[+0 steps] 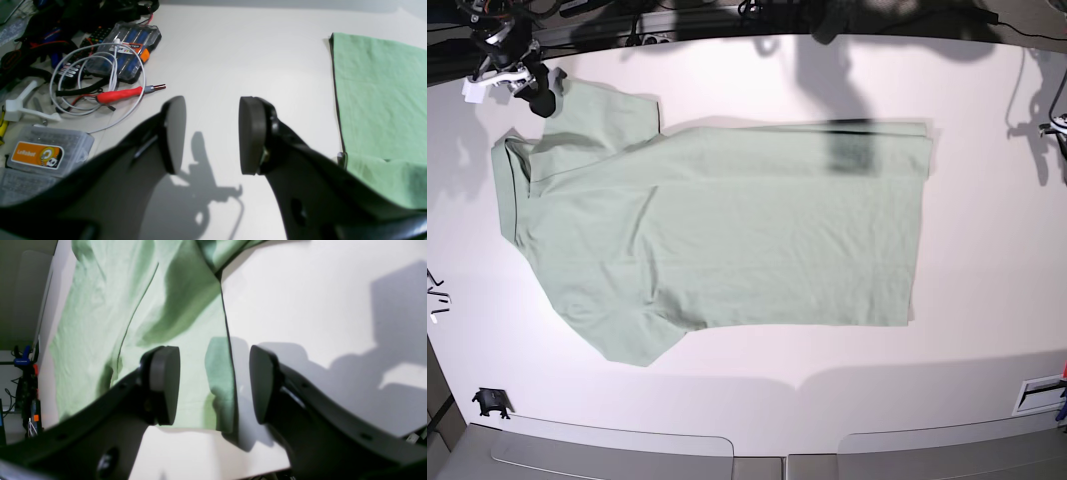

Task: Fold the T-shirt properly
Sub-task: 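Release the shirt and move the right gripper to the collar corner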

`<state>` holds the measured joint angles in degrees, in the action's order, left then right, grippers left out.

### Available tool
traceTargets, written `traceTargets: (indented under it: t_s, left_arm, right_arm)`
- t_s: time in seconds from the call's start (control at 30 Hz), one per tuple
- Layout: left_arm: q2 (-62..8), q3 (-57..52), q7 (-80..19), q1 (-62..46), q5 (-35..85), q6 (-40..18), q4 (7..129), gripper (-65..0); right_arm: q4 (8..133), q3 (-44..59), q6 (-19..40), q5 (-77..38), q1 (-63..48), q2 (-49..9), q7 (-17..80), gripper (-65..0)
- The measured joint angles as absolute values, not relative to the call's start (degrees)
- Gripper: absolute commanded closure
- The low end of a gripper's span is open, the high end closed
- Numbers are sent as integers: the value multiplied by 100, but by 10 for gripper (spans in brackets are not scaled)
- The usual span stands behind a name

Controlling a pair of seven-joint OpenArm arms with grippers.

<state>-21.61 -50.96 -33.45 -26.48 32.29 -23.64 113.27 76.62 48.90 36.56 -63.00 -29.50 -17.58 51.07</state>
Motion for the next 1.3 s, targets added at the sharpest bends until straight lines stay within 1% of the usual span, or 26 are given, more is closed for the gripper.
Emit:
traceTargets:
  t_s: [0.2, 0.33, 0.57, 0.8, 1.0, 1.03, 1.07, 1.17, 1.3]
  left_arm:
    - [-2161, -5096, -3345, -2648, 3275, -2364, 11325, -239]
    - [-2161, -5096, -3345, -2648, 3275, -2364, 11325, -239]
    - [-2161, -5096, -3345, -2648, 3273, -2364, 11325, -239]
    - [-2161, -5096, -3345, -2648, 3273, -2364, 11325, -239]
    - [-2161, -5096, -3345, -2648, 3273, -2364, 11325, -239]
    - [-2161, -5096, -3345, -2648, 3273, -2364, 11327, -239]
    - [-2161, -5096, -3345, -2648, 3273, -2364, 11325, -239]
    - [-2161, -5096, -3345, -2648, 3273, -2364, 11327, -239]
    - [-2161, -5096, -3345, -2648, 3273, -2364, 11327, -239]
  right_arm:
    - [7662, 4890, 3656, -6283, -2950, -1758, 5116, -312]
    - [7662, 4890, 3664, -6479, -2952, -1758, 5393, -312]
    - [7662, 4875, 3662, -6497, -2952, -1761, 5413, -312]
    - [7671, 4346, 3669, -6648, -3131, -1776, 5376, -312]
    - [7673, 4246, 3669, -6648, -3122, -1776, 5387, -311]
    - [7673, 4246, 3669, -6648, -3122, -1776, 5387, -302]
    - [7673, 4246, 3669, -6648, -3122, -1776, 5387, -277]
    - [7675, 4246, 3669, -6630, -3122, -1776, 5360, -178]
    - [7675, 4246, 3664, -6604, -3127, -1776, 5256, -62]
